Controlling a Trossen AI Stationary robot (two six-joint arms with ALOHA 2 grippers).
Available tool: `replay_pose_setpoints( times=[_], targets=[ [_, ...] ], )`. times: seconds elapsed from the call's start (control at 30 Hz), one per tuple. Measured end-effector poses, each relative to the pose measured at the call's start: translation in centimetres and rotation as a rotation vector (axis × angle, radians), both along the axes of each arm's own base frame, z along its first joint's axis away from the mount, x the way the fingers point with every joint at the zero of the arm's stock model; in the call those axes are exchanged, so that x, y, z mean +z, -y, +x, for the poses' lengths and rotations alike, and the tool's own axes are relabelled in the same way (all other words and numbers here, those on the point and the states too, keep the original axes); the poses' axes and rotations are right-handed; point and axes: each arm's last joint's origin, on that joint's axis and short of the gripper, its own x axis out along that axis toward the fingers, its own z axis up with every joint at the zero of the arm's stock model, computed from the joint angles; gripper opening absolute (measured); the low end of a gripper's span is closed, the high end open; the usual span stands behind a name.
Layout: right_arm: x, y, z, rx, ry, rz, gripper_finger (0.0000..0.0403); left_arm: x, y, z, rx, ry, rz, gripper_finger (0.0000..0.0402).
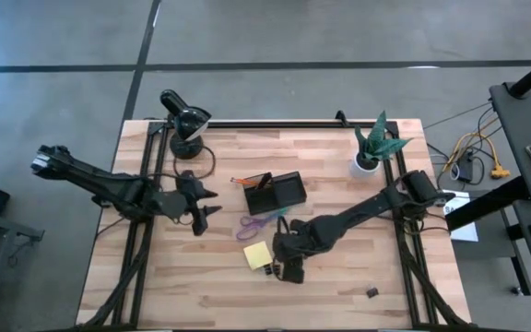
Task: Pick and place office supplies into organizer
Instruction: Put the middle black binder clip into the black desk organizer
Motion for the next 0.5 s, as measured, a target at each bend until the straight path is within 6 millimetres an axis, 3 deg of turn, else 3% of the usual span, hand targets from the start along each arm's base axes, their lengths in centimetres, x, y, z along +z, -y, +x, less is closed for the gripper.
replay_pose_setpoints(
  times=[0.1, 0.2, 0.5],
  targets=[
    [-0.7, -0.1, 0.2, -0.135, 0.004, 0.059, 0.0148, -0.5, 0.3, 0.6, -0.018, -0.026, -0.031, 0.018],
    [-1.0, -0.6, 0.2, -0.148, 0.036, 0.076, 0.0148, -0.5, 0.6, 1.2, -0.017, 0.001, -0.104, 0.018],
    [-1.3, -3.1, -1.2, 0.326, 0.085, -0.118, 0.0153, -0.3, 0.9, 1.3, -0.023, 0.02, -0.248, 0.018]
  ],
)
